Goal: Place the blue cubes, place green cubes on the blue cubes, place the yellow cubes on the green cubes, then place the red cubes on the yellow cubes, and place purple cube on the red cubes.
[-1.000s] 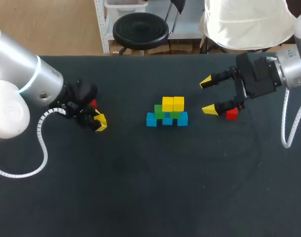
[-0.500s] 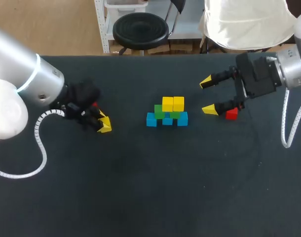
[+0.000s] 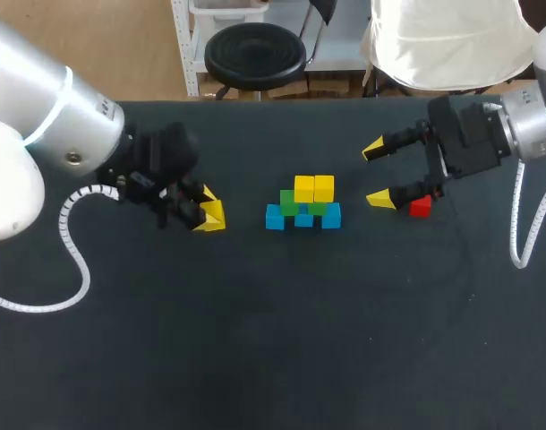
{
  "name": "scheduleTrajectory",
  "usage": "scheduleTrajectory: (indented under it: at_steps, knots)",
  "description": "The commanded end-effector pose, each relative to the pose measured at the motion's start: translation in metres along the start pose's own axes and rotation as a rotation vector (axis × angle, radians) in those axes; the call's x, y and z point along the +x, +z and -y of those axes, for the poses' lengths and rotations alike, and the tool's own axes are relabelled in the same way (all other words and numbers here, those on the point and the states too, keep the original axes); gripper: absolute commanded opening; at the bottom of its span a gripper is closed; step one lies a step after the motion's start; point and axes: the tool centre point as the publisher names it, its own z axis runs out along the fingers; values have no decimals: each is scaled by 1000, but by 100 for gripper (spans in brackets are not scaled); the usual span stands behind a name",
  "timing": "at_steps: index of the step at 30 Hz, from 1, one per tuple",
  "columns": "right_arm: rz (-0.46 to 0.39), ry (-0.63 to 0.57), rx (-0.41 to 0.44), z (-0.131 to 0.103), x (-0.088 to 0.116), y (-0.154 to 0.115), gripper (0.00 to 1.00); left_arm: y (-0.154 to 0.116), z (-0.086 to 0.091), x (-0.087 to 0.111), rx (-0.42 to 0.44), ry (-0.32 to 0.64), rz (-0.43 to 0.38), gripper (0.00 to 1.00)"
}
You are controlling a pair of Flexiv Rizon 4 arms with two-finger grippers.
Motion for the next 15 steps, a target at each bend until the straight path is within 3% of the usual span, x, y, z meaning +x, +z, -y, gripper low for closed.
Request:
scheduleTrajectory:
  at_steps: [1,15]
  knots:
    - [1,-1,0,0,0,0,100,-11,19,-15,-32,22,-22,0]
    - [1,-1,0,0,0,0,100,-13,23,-21,-32,26,-28,0]
